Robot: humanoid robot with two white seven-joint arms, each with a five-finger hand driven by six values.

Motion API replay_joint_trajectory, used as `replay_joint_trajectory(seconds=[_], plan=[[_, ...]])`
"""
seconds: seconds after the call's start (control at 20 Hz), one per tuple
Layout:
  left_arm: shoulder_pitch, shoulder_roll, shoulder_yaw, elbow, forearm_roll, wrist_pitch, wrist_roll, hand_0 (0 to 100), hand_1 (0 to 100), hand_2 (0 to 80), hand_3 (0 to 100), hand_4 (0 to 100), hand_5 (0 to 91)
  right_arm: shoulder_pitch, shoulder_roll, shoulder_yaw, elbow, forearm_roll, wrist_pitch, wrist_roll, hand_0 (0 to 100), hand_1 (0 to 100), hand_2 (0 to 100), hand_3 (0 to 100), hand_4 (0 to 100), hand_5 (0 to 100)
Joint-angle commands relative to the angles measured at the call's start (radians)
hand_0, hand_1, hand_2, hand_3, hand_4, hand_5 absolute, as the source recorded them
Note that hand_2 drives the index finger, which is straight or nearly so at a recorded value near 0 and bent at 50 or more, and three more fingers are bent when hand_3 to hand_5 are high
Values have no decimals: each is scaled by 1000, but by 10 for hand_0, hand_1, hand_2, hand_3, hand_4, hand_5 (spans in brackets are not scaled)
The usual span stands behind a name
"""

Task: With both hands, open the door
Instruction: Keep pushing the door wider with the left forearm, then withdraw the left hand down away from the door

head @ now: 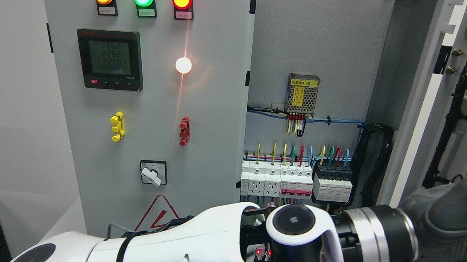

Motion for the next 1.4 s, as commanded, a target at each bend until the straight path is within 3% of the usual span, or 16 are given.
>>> replay_joint_trajectory(seconds=[0.0,0.25,0.5,0.65,0.8,1.0,1.25,1.35], plan=[[102,271,7,-201,-1,-10,-6,0,0,0,0,0,0,0,0,0,0,-21,0,0,190,0,0,0,0,0],[248,420,10,-290,-4,-12,-8,0,0,0,0,0,0,0,0,0,0,-21,0,0,190,0,0,0,0,0],[389,506,13,-301,-6,-21,-6,0,0,0,0,0,0,0,0,0,0,-21,0,0,190,0,0,0,0,0],[478,533,30,-301,-41,-30,-6,0,0,0,0,0,0,0,1,0,0,-23,0,0,190,0,0,0,0,0],[625,561,49,-293,-149,-32,-8,0,0,0,0,0,0,0,0,0,0,-21,0,0,191,0,0,0,0,0],[913,564,150,-280,-297,-28,-8,0,0,0,0,0,0,0,0,0,0,-23,0,0,191,0,0,0,0,0],[1119,562,191,-197,-449,-32,-8,0,0,0,0,0,0,0,1,0,0,-21,0,0,191,0,0,0,0,0],[1193,562,217,-151,-483,-45,-8,0,0,0,0,0,0,0,0,0,0,-23,0,0,191,0,0,0,0,0]])
